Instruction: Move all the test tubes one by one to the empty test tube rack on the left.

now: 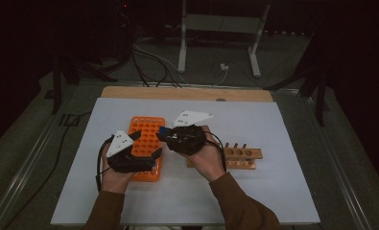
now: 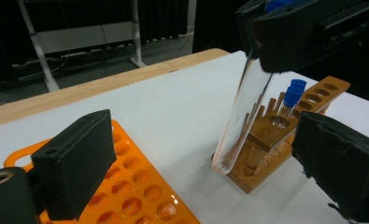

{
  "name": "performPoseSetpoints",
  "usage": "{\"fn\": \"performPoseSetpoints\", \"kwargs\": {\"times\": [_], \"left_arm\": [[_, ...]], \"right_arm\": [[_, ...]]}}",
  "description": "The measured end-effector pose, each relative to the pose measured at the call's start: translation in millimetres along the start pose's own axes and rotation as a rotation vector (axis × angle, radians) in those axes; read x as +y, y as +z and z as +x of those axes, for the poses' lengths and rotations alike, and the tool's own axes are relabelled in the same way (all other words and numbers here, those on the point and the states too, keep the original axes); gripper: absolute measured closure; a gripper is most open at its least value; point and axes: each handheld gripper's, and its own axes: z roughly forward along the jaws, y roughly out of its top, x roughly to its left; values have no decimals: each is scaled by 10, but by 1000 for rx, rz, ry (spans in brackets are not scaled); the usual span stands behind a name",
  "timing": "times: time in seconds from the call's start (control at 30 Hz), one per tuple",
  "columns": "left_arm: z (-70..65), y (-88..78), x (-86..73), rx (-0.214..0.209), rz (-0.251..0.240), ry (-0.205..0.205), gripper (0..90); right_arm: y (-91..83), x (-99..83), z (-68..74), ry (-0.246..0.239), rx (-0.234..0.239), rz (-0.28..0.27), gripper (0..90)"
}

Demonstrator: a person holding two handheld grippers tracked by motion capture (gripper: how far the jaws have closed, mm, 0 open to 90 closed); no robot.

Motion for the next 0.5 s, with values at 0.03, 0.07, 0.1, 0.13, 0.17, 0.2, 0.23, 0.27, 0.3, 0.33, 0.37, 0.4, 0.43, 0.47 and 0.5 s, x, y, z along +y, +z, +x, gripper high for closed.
{"fn": "performPoseSetpoints", "kwargs": {"times": [0.03, 0.07, 0.1, 0.13, 0.17, 0.2, 0.23, 0.27, 0.3, 0.33, 0.37, 0.4, 0.43, 0.47, 0.5], "left_arm": [[-8, 8, 3, -1, 4, 6, 68], [-18, 18, 7, 0, 9, 14, 69], [-27, 27, 9, 0, 13, 23, 68], [-36, 38, 12, -1, 15, 24, 68], [-43, 46, 16, -3, 19, 25, 71], [-50, 54, 19, -3, 19, 24, 78], [-55, 59, 23, -3, 18, 23, 79], [-60, 58, 28, 1, 15, 22, 96], [-61, 54, 31, -4, 9, 21, 140], [-61, 46, 35, -15, 2, 23, 192], [-64, 39, 41, -24, -2, 23, 231], [-66, 35, 44, -33, -4, 26, 277], [-69, 27, 47, -48, -7, 31, 342], [-72, 25, 49, -50, -9, 34, 387], [-74, 21, 51, -56, -10, 38, 431]], "right_arm": [[12, 4, 12, -3, 2, 2, 767], [25, 7, 23, -6, 5, 2, 767], [38, 11, 35, -8, 8, 4, 767], [50, 14, 45, -8, 12, 5, 767], [63, 16, 54, -7, 15, 5, 767], [75, 16, 65, -6, 18, 5, 766], [88, 15, 74, -8, 22, 7, 767], [100, 13, 84, -9, 23, 9, 767], [110, 11, 92, -9, 26, 12, 767], [116, 9, 96, -10, 27, 12, 766], [123, 9, 101, -10, 29, 12, 766], [126, 10, 105, -9, 31, 12, 766], [128, 11, 107, -10, 32, 11, 766], [130, 14, 111, -10, 33, 11, 766], [130, 16, 115, -9, 33, 11, 766]]}}
